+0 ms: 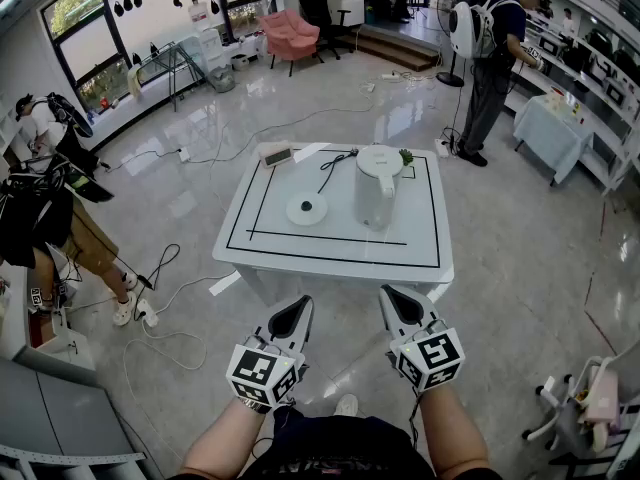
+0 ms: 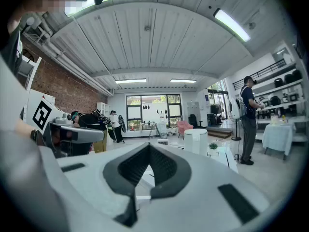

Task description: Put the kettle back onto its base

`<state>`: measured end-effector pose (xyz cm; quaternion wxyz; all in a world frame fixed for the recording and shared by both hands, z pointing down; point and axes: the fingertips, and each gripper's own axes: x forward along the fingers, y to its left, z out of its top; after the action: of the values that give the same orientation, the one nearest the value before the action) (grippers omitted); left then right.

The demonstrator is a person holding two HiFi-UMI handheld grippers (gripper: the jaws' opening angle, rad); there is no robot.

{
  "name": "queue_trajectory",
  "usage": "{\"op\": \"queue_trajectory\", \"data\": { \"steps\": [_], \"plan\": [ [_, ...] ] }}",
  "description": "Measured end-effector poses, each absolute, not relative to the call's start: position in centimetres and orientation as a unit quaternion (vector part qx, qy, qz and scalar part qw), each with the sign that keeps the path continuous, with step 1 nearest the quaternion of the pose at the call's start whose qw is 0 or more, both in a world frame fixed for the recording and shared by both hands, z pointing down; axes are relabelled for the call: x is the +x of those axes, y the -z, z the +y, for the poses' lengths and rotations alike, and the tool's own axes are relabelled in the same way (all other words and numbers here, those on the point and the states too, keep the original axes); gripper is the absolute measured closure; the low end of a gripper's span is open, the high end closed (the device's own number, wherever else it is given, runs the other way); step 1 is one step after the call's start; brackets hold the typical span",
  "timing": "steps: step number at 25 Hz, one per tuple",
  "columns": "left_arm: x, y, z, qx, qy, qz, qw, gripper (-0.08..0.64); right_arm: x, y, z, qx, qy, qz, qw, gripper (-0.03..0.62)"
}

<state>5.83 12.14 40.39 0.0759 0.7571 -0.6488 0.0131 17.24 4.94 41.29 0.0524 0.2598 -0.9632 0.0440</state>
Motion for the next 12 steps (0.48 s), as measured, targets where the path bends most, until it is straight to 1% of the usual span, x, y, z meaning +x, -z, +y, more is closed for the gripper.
{"op": "queue_trajectory", "data": {
  "steps": [4,12],
  "plan": [
    [6.1,-40.3,12.0,0.757,-0.015,-0.65,0.074,0.556,17.5,-41.1,4.8,0.258,-0.045,-0.964,0.049,0.592],
    [6.4,-39.7,11.0,0.757,-0.014,-0.651,0.054,0.555,17.9,-40.3,3.9,0.25,-0.054,-0.967,0.016,0.591]
  ]
}}
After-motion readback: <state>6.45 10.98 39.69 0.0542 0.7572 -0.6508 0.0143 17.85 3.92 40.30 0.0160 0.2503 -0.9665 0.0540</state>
